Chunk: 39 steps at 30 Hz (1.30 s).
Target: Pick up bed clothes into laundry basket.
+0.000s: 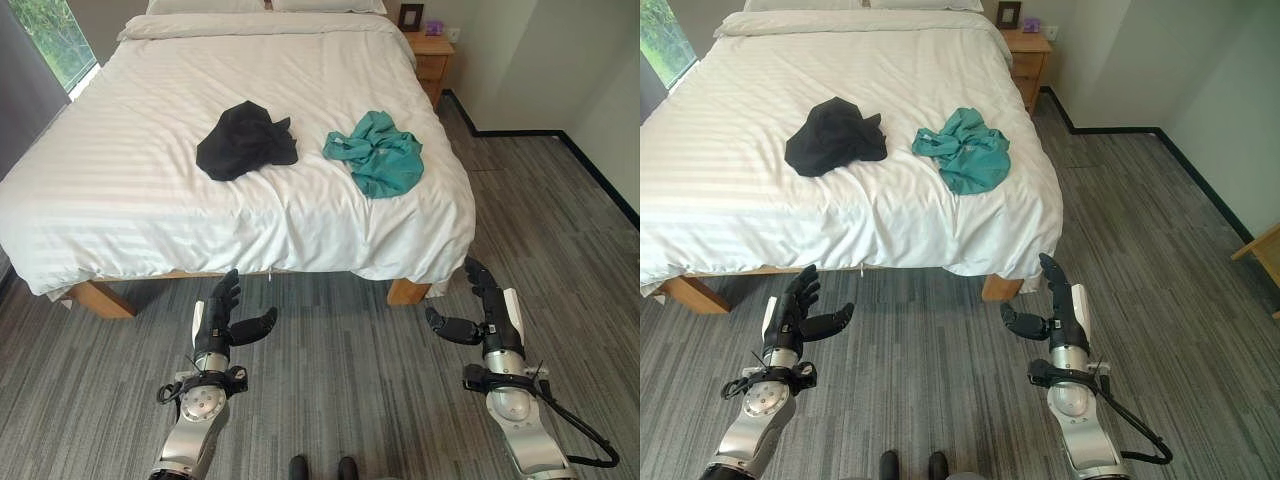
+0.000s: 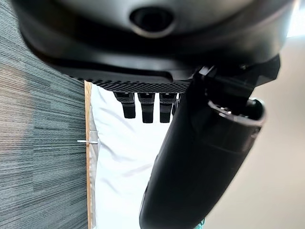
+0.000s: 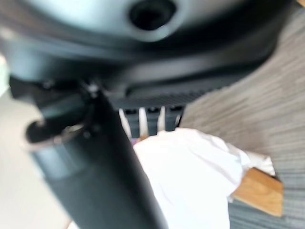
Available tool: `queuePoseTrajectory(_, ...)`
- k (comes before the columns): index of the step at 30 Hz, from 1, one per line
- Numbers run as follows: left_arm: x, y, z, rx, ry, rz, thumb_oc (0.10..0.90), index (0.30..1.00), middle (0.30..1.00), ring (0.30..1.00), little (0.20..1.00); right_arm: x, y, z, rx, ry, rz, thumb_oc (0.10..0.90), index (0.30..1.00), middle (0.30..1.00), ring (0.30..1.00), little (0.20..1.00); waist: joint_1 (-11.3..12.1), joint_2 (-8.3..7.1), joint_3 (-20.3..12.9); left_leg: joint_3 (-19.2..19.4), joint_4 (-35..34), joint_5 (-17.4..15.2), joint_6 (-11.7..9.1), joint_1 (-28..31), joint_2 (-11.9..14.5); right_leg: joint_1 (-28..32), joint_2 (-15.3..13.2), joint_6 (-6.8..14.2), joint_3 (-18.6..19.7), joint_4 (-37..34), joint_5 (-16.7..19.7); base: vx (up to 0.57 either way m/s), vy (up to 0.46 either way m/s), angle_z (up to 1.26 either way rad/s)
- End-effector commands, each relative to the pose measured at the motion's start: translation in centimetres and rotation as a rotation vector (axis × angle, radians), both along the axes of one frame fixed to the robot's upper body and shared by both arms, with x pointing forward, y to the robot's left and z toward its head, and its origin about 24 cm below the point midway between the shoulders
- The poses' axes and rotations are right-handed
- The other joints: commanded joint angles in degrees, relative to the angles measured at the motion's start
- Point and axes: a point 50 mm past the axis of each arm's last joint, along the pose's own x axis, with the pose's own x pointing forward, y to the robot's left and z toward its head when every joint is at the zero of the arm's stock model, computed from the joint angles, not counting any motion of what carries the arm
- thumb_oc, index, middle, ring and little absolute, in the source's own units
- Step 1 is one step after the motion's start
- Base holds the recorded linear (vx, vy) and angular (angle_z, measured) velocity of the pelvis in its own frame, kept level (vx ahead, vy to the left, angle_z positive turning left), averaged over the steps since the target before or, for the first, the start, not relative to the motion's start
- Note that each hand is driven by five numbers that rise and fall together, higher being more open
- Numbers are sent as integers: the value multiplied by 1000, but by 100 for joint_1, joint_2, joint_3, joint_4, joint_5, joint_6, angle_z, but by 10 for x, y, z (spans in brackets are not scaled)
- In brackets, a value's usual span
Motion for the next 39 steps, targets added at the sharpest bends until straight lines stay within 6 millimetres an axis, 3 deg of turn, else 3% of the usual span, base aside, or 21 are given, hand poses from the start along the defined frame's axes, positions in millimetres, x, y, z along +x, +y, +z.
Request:
queuePoseTrajectory(1,16,-4,54,39,-304,-61,800,900,900,900,900,13,1,40,-8,-236,37,800,900,900,900,900,-15,-195,-526,-15,22,-459,-533,-172,428,-142,-802,964,282,63,-194,0,0,0)
queuePoseTrajectory(15,10,7,46,109,-248,-36,800,900,900,900,900,21,6,40,-63,-194,83,800,900,900,900,900,-26,-155,-371,186,22,-578,-362,-104,351,-404,-801,1074,759,187,-131,25,20,-14)
queuePoseTrajectory(19,11,7,43,125,-227,-47,800,900,900,900,900,19,6,40,-78,-194,77,800,900,900,900,900,-33,-108,-224,178,30,-616,-246,-69,320,-862,-748,1138,722,1242,-294,16,36,-14)
queuePoseTrajectory(21,12,5,44,138,-225,-54,800,900,900,900,900,19,7,40,-95,-186,79,800,900,900,900,900,-128,-99,-11,196,41,-642,-206,7,282,-1255,-707,1446,659,2107,156,11,47,-7)
queuePoseTrajectory(22,15,6,46,154,-232,-51,800,900,900,900,900,20,9,41,-101,-193,77,800,900,900,900,900,-173,-9,134,224,48,-662,-215,38,388,-1696,-690,1485,464,2731,181,21,32,-4)
queuePoseTrajectory(23,15,6,46,154,-232,-51,800,900,900,900,900,20,9,41,-101,-193,77,800,900,900,900,900,-174,-11,129,222,49,-663,-215,33,385,-1705,-692,1485,464,2741,175,230,42,7)
queuePoseTrajectory(24,16,5,48,162,-237,-54,800,900,900,900,900,18,6,39,-94,-184,68,800,900,900,900,900,-221,-2,125,207,22,-752,-240,176,369,-1922,-600,1294,155,2507,-21,213,16,18)
queuePoseTrajectory(25,16,4,48,161,-236,-54,800,900,900,900,900,17,6,39,-94,-183,67,800,900,900,900,900,-241,15,124,180,22,-776,-246,187,387,-1901,-594,1284,121,2509,-50,416,1,14)
queuePoseTrajectory(26,17,2,47,160,-236,-64,800,900,900,900,900,16,1,36,-100,-170,54,800,900,900,900,900,-342,-48,84,41,22,-902,-264,292,313,-1897,-290,1106,53,1848,-188,221,-20,9)
queuePoseTrajectory(27,17,2,47,160,-236,-63,800,900,900,900,900,16,1,36,-100,-170,54,800,900,900,900,900,-351,-42,90,32,22,-905,-265,299,319,-1881,-288,1105,43,1834,-184,440,-83,10)
queuePoseTrajectory(28,18,2,47,172,-237,-68,800,900,900,900,900,14,-11,33,-155,-143,16,800,900,900,900,900,-465,-174,55,-230,22,-1114,-305,400,236,-1976,-84,1011,144,799,49,239,-67,28)
queuePoseTrajectory(30,21,1,48,183,-239,-69,800,900,900,900,900,14,-16,33,-199,-132,4,800,900,900,900,900,-514,-203,49,-377,22,-1196,-348,443,236,-2030,-51,1040,180,486,214,349,-166,83)
queuePoseTrajectory(31,24,0,50,190,-253,-69,800,900,900,900,900,11,-29,35,-319,-103,-19,800,900,900,900,900,-549,-319,6,-593,22,-1391,-439,570,271,-2002,-92,1073,309,307,400,539,-386,121)
queuePoseTrajectory(32,21,2,45,196,-234,-55,800,900,900,900,900,8,-40,34,-388,-70,-43,800,900,900,900,900,-558,-339,-98,-675,23,-1419,-562,753,462,-1882,-139,1039,353,313,478,417,-337,103)
queuePoseTrajectory(33,20,2,45,195,-233,-55,800,900,900,900,900,7,-40,34,-390,-69,-43,800,900,900,900,900,-566,-317,-93,-679,22,-1430,-571,771,483,-1859,-123,1032,339,305,476,326,-251,88)
queuePoseTrajectory(34,17,5,41,183,-221,-34,800,900,900,900,900,8,-48,37,-423,-66,-67,800,900,900,900,900,-548,-300,-133,-621,435,-1321,-668,691,624,-1722,-181,994,299,297,474,191,-146,66)
queuePoseTrajectory(35,14,8,39,162,-215,-11,800,900,900,900,900,10,-52,43,-455,-81,-81,800,900,900,900,900,-525,-279,-107,-576,1173,-982,-777,423,699,-1523,-218,926,272,212,491,245,-343,53)
queuePoseTrajectory(36,11,13,38,155,-209,19,800,900,900,900,900,15,-60,59,-514,-120,-118,800,900,900,900,900,-314,-480,120,-624,2936,-264,-741,-534,589,-1163,-387,723,280,119,498,99,-259,44)
queuePoseTrajectory(37,11,13,39,156,-211,19,800,900,900,900,900,16,-60,60,-513,-122,-119,800,900,900,900,900,-351,-487,105,-669,3122,-302,-739,-694,567,-1221,-404,730,249,126,510,84,-296,15)
queuePoseTrajectory(39,5,22,34,157,-192,60,800,900,900,900,900,20,-71,73,-568,-142,-168,800,900,900,900,900,-157,-654,180,-413,4205,-260,-617,-1335,444,-936,-522,616,297,55,400,91,-194,-16)
